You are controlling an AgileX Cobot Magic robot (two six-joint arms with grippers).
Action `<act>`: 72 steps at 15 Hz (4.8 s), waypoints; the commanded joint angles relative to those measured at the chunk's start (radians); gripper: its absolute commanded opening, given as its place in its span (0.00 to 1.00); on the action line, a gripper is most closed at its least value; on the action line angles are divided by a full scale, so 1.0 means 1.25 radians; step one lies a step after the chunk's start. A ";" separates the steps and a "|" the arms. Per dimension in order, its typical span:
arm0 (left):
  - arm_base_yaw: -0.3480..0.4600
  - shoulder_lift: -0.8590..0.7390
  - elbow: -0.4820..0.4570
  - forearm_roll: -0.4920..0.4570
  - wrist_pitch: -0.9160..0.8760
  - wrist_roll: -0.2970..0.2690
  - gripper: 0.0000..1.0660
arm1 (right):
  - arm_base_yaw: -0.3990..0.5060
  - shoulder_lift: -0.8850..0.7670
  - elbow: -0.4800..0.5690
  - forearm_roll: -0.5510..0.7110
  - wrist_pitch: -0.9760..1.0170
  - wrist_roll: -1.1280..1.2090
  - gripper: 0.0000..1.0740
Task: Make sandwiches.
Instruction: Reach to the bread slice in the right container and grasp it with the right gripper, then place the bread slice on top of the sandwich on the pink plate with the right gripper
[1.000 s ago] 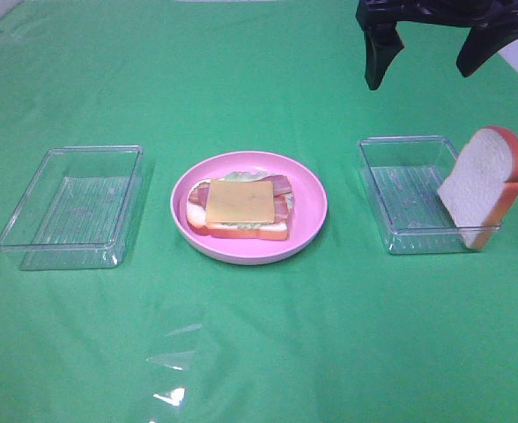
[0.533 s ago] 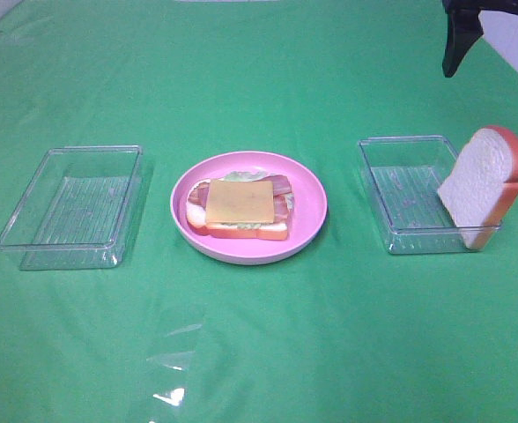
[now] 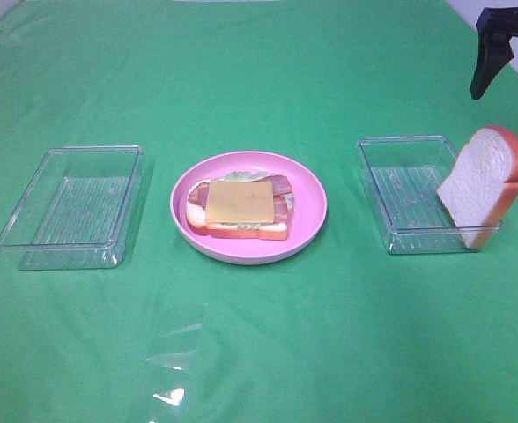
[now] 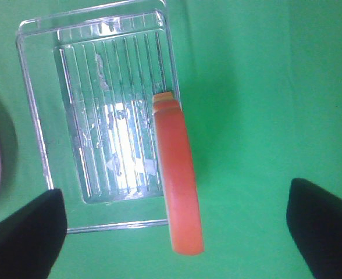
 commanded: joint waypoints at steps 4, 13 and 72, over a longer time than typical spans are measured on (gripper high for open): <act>-0.006 -0.012 0.002 0.000 -0.006 -0.005 0.94 | -0.005 0.084 0.001 0.016 0.055 -0.031 0.91; -0.006 -0.012 0.002 0.000 -0.006 -0.005 0.94 | -0.005 0.103 0.129 0.022 -0.037 -0.038 0.91; -0.006 -0.012 0.002 0.000 -0.006 -0.005 0.94 | 0.314 0.209 0.233 0.898 -0.411 -0.350 0.00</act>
